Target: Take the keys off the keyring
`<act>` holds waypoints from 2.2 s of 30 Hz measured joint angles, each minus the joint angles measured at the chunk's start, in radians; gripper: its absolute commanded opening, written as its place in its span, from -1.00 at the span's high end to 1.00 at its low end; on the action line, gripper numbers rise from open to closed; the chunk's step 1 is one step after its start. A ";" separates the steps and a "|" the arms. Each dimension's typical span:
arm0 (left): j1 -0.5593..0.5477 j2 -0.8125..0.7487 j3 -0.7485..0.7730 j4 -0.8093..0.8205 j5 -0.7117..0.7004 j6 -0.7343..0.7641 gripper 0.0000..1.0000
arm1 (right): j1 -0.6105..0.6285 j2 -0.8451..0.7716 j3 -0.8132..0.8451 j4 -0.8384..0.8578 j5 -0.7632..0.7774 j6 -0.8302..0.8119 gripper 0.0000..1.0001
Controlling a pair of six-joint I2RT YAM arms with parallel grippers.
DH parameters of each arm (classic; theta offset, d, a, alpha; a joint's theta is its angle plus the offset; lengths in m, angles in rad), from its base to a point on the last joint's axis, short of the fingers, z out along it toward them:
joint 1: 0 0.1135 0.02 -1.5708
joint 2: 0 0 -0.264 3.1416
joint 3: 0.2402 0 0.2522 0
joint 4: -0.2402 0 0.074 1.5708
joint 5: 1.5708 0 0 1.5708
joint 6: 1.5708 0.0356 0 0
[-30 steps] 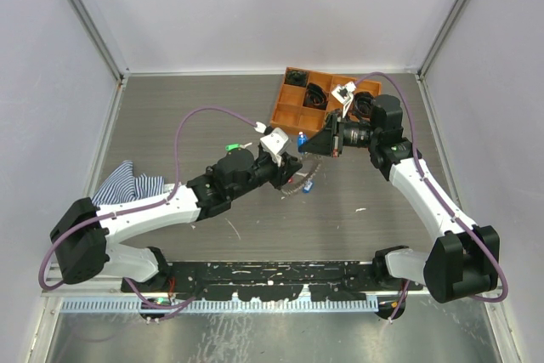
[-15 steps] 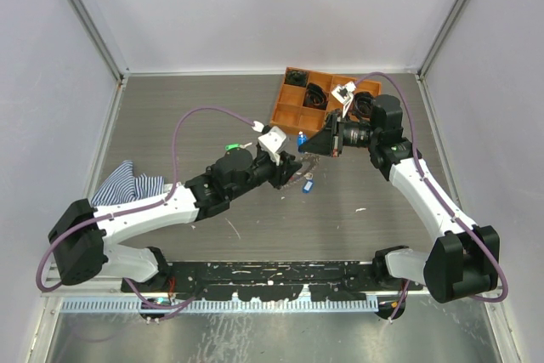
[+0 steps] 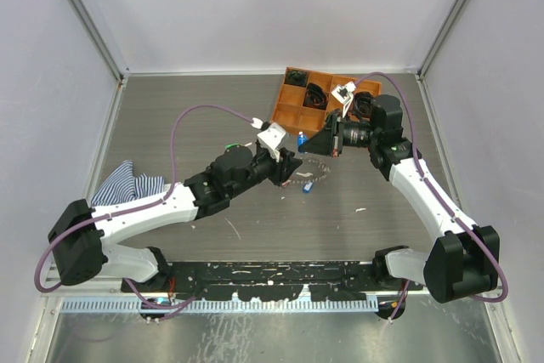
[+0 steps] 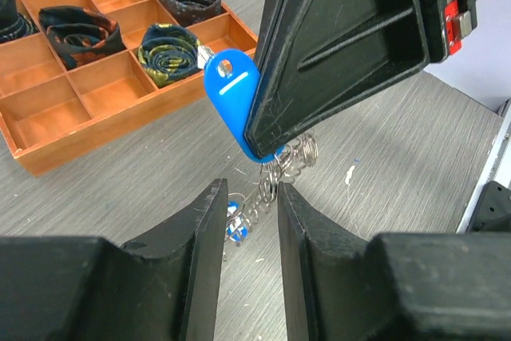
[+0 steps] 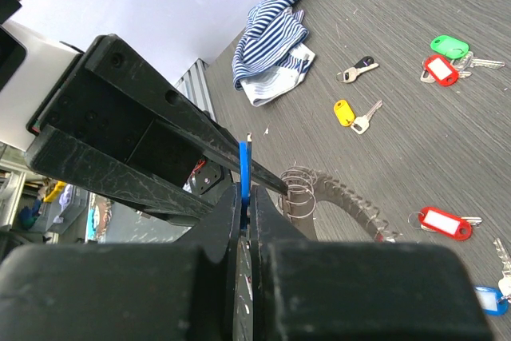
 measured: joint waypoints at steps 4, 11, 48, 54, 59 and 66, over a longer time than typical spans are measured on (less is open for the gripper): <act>0.000 0.000 0.014 -0.004 -0.009 0.000 0.34 | 0.000 0.000 0.000 0.000 0.000 0.000 0.98; 0.000 0.002 0.021 -0.006 -0.013 0.000 0.37 | 0.000 0.000 0.000 0.000 0.000 0.001 0.99; 0.019 -0.021 -0.020 0.015 0.072 0.047 1.00 | -0.032 -0.017 0.002 -0.081 0.055 -0.072 0.99; 0.033 -0.057 -0.031 0.018 0.109 0.058 1.00 | -0.037 -0.017 0.000 -0.123 0.097 -0.143 0.99; 0.038 -0.057 -0.034 0.020 0.131 0.057 1.00 | -0.037 -0.017 -0.027 -0.079 0.098 -0.140 0.98; 0.056 -0.056 -0.050 0.031 0.145 0.036 1.00 | -0.044 -0.019 -0.040 -0.062 0.108 -0.143 0.99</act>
